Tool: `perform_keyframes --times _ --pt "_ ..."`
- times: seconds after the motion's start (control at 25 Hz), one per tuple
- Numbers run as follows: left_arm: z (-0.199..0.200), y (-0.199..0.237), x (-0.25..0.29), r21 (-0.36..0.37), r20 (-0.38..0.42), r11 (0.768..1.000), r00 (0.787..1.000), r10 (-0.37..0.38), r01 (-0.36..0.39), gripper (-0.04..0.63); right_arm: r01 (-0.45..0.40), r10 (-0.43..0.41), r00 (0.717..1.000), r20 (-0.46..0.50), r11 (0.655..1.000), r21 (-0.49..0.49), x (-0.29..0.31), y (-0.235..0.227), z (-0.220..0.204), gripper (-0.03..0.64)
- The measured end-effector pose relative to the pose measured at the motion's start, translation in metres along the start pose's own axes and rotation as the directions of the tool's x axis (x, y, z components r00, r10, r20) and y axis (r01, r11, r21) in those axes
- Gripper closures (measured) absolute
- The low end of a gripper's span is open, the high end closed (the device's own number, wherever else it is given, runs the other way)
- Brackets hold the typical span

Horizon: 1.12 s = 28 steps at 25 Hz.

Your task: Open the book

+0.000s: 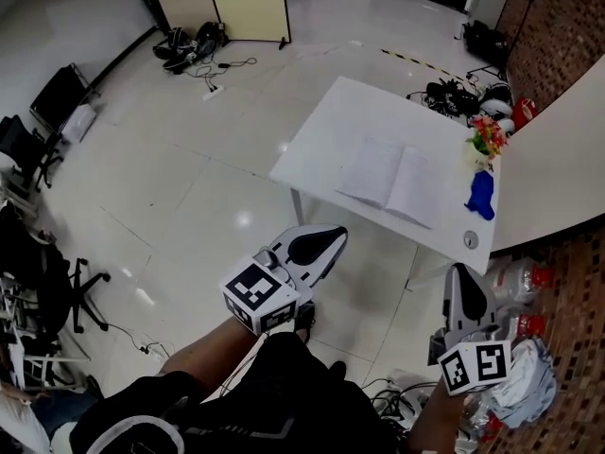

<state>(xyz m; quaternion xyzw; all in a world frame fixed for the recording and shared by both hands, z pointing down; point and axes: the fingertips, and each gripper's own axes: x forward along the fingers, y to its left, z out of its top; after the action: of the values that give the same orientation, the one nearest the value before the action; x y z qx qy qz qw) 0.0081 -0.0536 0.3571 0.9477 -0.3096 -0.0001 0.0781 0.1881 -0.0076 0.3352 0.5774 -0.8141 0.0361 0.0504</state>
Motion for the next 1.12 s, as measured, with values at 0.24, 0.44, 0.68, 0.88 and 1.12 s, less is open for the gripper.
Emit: perform_keyframes --times 0.24,0.44,0.68,0.88,1.12 --pt "-0.012 -0.084 -0.04 -0.045 -0.001 0.998 0.999 0.054 -0.054 0.6 -0.041 0.041 0.999 -0.006 0.999 0.019 -0.084 0.01 -0.01 0.612" --pt "-0.008 -0.11 -0.095 0.003 -0.009 0.997 0.997 0.073 -0.073 0.6 -0.05 0.049 0.998 0.027 0.999 0.019 -0.122 0.044 -0.006 0.612" --pt "-0.013 -0.121 -0.181 0.006 0.014 0.998 0.998 0.064 -0.064 0.6 -0.026 0.026 0.999 0.037 1.0 0.011 -0.158 0.119 -0.011 0.612" --pt "-0.034 -0.122 -0.259 0.002 0.002 1.0 1.0 0.01 -0.01 0.6 0.041 -0.043 0.999 0.021 0.997 0.06 -0.188 0.189 -0.028 0.612" --pt "-0.038 -0.137 -0.311 -0.031 -0.002 0.999 1.0 -0.028 0.028 0.6 0.054 -0.053 0.998 -0.022 0.997 0.047 -0.227 0.249 -0.028 0.612"
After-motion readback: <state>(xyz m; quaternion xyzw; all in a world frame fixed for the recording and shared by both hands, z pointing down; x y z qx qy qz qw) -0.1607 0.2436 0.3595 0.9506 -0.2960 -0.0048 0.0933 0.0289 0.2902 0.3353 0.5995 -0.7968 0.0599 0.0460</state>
